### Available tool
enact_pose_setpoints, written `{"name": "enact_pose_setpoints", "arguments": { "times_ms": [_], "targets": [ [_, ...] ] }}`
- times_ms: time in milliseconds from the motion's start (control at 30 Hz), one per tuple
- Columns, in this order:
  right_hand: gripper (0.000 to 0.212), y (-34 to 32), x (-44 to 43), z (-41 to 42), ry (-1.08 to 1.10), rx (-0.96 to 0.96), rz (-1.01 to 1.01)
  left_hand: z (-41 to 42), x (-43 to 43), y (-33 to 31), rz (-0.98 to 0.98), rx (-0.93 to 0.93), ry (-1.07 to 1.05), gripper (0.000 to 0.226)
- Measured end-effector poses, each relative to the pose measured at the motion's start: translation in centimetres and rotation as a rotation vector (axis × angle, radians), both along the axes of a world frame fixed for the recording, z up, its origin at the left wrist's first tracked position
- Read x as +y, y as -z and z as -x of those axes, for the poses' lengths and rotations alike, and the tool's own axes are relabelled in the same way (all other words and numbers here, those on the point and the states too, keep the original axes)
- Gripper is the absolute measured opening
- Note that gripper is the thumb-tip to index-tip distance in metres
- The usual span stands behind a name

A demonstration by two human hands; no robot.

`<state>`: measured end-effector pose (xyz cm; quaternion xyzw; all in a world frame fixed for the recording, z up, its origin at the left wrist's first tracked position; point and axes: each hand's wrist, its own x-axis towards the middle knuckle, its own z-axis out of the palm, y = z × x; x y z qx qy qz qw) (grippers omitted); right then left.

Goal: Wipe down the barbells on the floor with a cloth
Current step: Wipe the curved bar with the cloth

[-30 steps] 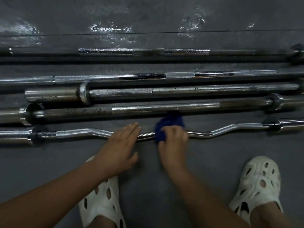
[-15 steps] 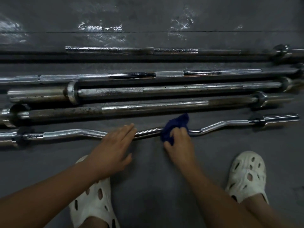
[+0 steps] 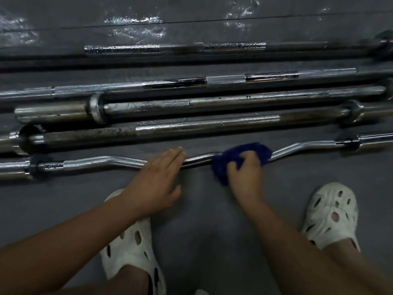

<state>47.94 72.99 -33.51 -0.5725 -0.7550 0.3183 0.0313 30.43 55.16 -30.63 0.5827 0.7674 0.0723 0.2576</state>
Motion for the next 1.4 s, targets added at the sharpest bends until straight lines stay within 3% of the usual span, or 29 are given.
{"name": "enact_pose_setpoints", "arguments": {
  "times_ms": [67,167,200,300,333,367,467,500,600,633,733,767,900,1033,1067,1167,1200,1300,1333,1400],
  "targets": [
    [0.027,-0.2,-0.1,-0.2,-0.072,0.045,0.070,-0.1,0.3,-0.1,-0.005,-0.002,0.013,0.078],
    [0.037,-0.2,2.2,-1.3,0.445,0.089,0.002,0.4,0.0,-0.2,0.000,0.017,-0.007,0.077],
    [0.034,-0.2,1.9,-0.9,0.469,0.060,0.001,0.4,0.0,-0.1,0.003,0.020,-0.007,0.077],
    [0.023,-0.6,-0.8,1.2,0.005,0.027,0.094,-0.2,0.4,0.0,0.039,-0.009,0.019,0.079],
    [0.022,-0.8,-0.8,1.2,-0.055,0.044,0.092,-0.3,0.5,-0.1,0.042,-0.006,0.029,0.080],
    [0.020,-0.8,0.1,0.9,-0.032,0.035,0.053,-0.2,0.4,-0.1,0.042,0.000,0.034,0.080],
    [0.013,-0.5,2.0,0.3,0.347,0.027,-0.044,0.4,0.0,-0.1,0.034,-0.002,-0.006,0.079],
    [0.015,-0.6,1.1,0.9,0.293,0.015,-0.059,0.4,0.0,-0.1,0.026,0.002,-0.009,0.079],
    [0.021,-0.2,-2.6,2.1,-0.179,0.069,0.054,0.0,0.3,-0.3,0.009,0.002,0.003,0.080],
    [0.021,-0.4,-2.5,2.0,-0.208,0.080,0.062,0.0,0.3,-0.4,-0.001,0.013,0.007,0.079],
    [0.015,-0.4,-1.1,1.2,0.116,0.062,0.020,0.8,-0.3,-0.4,0.007,0.014,-0.018,0.078],
    [0.014,-0.4,-1.5,1.5,0.119,0.043,0.001,1.0,-0.5,-0.2,0.014,0.016,-0.024,0.078],
    [0.022,-0.7,-2.5,3.5,-0.256,0.096,-0.075,0.4,-1.2,0.4,0.097,0.010,0.013,0.087],
    [0.027,-0.4,-0.5,3.4,0.049,-0.056,-0.214,1.0,-2.3,1.1,0.115,0.027,-0.013,0.087],
    [0.028,-0.4,-2.2,4.1,-0.084,-0.053,-0.221,1.0,-2.2,1.1,0.126,0.023,-0.020,0.087],
    [0.031,-0.1,-7.2,5.1,-0.754,0.017,-0.106,0.7,-1.7,1.0,0.116,0.013,-0.038,0.086],
    [0.033,0.2,-6.7,5.1,-0.740,0.035,-0.084,0.8,-1.7,0.9,0.098,0.022,-0.044,0.085],
    [0.032,0.1,-4.5,4.8,-0.073,-0.021,-0.138,1.4,-2.5,0.8,0.069,0.058,-0.067,0.084],
    [0.031,0.1,-5.1,5.4,-0.044,-0.046,-0.163,1.4,-2.6,0.9,0.072,0.061,-0.065,0.085],
    [0.033,-0.3,-7.8,6.6,-0.448,-0.012,-0.140,0.9,-2.4,0.8,0.106,0.030,-0.048,0.085]
  ]
}}
